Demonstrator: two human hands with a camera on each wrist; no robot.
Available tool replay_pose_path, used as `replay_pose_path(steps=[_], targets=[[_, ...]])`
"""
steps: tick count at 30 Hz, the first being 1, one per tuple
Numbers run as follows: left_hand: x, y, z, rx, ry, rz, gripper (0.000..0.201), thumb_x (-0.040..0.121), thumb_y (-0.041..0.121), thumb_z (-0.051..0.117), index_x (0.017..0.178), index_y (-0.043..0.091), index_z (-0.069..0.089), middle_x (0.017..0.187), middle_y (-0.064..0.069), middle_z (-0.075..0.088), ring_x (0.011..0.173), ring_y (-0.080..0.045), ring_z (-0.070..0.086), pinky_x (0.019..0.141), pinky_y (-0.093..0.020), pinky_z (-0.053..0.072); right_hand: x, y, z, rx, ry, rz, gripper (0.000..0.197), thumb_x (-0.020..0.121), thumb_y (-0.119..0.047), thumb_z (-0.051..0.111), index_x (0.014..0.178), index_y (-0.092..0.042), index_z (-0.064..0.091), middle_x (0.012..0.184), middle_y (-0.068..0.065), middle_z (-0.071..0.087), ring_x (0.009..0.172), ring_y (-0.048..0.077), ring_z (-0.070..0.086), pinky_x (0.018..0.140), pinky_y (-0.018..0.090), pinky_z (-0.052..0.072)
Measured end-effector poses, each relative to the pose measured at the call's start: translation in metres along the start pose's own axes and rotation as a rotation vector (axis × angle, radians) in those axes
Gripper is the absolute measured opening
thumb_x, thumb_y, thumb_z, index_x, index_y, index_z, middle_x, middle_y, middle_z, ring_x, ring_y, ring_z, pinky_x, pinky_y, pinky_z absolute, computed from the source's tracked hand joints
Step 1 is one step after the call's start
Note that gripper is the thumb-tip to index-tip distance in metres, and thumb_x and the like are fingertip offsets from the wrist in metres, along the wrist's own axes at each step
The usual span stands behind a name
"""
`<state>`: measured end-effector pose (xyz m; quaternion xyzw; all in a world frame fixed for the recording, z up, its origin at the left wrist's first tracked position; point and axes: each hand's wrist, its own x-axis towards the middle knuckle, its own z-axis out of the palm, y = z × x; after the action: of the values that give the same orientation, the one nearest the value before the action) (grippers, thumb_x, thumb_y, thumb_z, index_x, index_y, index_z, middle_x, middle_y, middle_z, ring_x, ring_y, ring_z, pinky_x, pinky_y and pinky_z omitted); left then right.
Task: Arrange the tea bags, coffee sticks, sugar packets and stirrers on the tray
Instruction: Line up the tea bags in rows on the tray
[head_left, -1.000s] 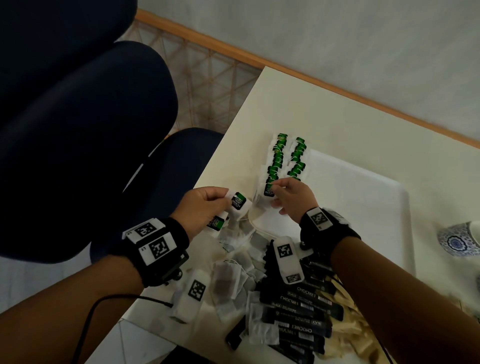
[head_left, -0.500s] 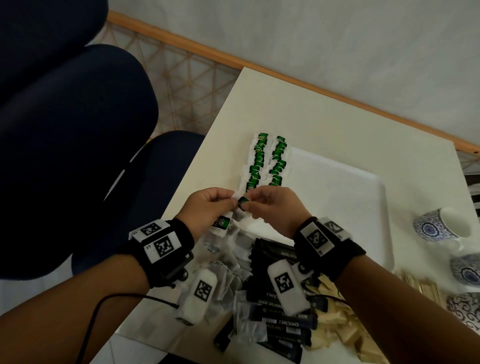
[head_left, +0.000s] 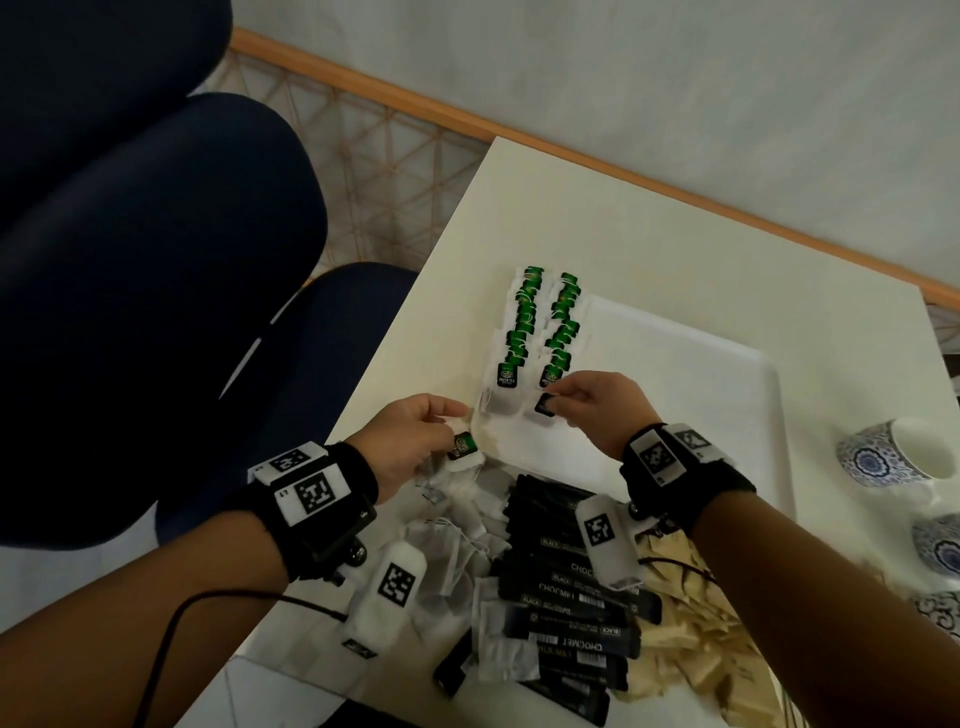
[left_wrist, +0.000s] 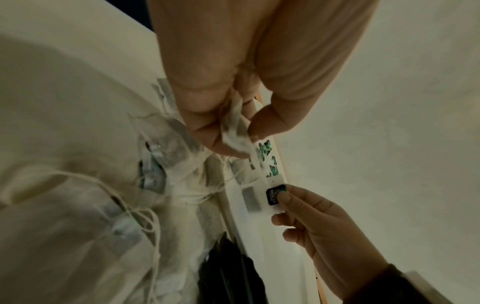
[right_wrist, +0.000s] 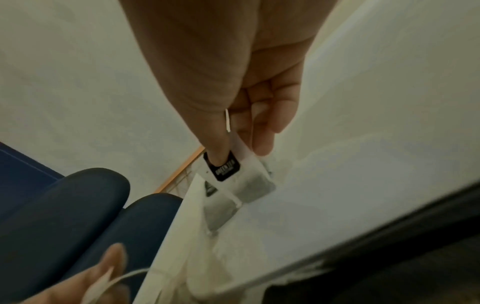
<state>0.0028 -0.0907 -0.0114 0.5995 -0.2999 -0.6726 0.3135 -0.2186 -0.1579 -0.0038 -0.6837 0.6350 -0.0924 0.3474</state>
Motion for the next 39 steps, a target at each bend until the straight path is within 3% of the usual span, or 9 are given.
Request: replay_pose_path(steps=[7,13,15,18,21,23,27,32,39], targets=[[-0.003,-0.004,-0.001,0.016,0.005,0.101,0.028,0.083,-0.005,0.064,0.096,0.019,0.063,0.084,-0.003,0.056,0.065,-0.013,0.056,0.055,-0.022,0.045,0.016,0.008,-0.002,-0.01,0.1,0.004,0.01,0.088,-0.026,0.064,0.096,-0.024,0.07,0.091,0.001,0.069,0.087,0.018,0.061,0.076,0.027,0.047],[-0.004,-0.003,0.007,-0.108,0.016,0.124,0.028,0.085,-0.012,0.057,0.092,0.015,0.062,0.082,-0.003,0.06,0.059,-0.012,0.057,0.047,-0.02,0.046,0.004,0.001,-0.005,0.007,0.191,-0.072,0.02,0.087,-0.037,0.063,0.106,-0.031,0.065,0.108,-0.007,0.056,0.085,0.009,0.059,0.069,0.017,0.039],[-0.004,-0.002,0.012,-0.211,0.007,0.118,0.029,0.088,-0.014,0.05,0.092,0.013,0.061,0.075,-0.001,0.061,0.054,-0.009,0.059,0.045,-0.022,0.05,-0.008,-0.01,-0.004,0.073,0.146,-0.114,0.018,0.086,-0.041,0.063,0.102,-0.031,0.065,0.104,-0.009,0.062,0.084,0.006,0.06,0.069,0.014,0.041],[-0.002,-0.001,0.018,-0.276,-0.009,0.111,0.028,0.09,-0.012,0.048,0.094,0.013,0.059,0.078,-0.001,0.063,0.061,-0.013,0.059,0.05,-0.026,0.053,-0.025,-0.027,0.004,0.126,-0.067,-0.101,0.025,0.08,-0.053,0.065,0.094,-0.033,0.068,0.087,-0.011,0.068,0.083,0.008,0.063,0.076,0.025,0.05],[-0.002,0.0,0.023,-0.288,-0.037,0.119,0.025,0.089,-0.01,0.052,0.092,0.013,0.059,0.071,0.001,0.062,0.056,-0.012,0.054,0.053,-0.026,0.052,-0.031,-0.036,0.011,0.146,-0.115,-0.086,0.014,0.079,-0.044,0.071,0.089,-0.033,0.069,0.079,-0.01,0.068,0.08,0.01,0.064,0.078,0.029,0.052],[-0.003,0.001,0.026,-0.261,-0.049,0.122,0.024,0.088,-0.01,0.054,0.092,0.014,0.059,0.064,0.004,0.062,0.059,-0.014,0.053,0.057,-0.027,0.051,-0.032,-0.039,0.011,0.152,-0.108,-0.105,0.007,0.082,-0.033,0.071,0.087,-0.028,0.071,0.071,-0.011,0.065,0.071,0.007,0.06,0.072,0.026,0.049],[0.0,0.0,0.024,-0.195,-0.024,0.145,0.025,0.085,-0.009,0.058,0.098,0.013,0.061,0.095,-0.01,0.065,0.084,-0.02,0.058,0.069,-0.027,0.047,-0.03,-0.04,0.003,0.172,0.036,-0.179,0.006,0.085,-0.023,0.068,0.083,-0.028,0.071,0.068,-0.018,0.06,0.062,-0.006,0.053,0.06,0.008,0.038],[0.003,-0.003,0.013,-0.136,0.068,0.165,0.029,0.088,-0.009,0.053,0.096,0.018,0.061,0.097,-0.001,0.062,0.086,-0.012,0.057,0.079,-0.025,0.047,-0.024,-0.035,0.009,-0.146,-0.009,-0.225,0.01,0.088,-0.028,0.063,0.093,-0.028,0.072,0.093,-0.006,0.063,0.083,0.011,0.056,0.077,0.028,0.046],[0.0,-0.01,-0.014,-0.039,0.143,0.198,0.025,0.09,-0.003,0.054,0.094,0.019,0.063,0.1,-0.002,0.063,0.091,-0.009,0.06,0.077,-0.022,0.051,-0.004,-0.03,0.022,0.03,0.006,-0.123,0.008,0.088,-0.025,0.065,0.091,-0.026,0.072,0.084,-0.009,0.066,0.082,0.01,0.062,0.077,0.024,0.049]])
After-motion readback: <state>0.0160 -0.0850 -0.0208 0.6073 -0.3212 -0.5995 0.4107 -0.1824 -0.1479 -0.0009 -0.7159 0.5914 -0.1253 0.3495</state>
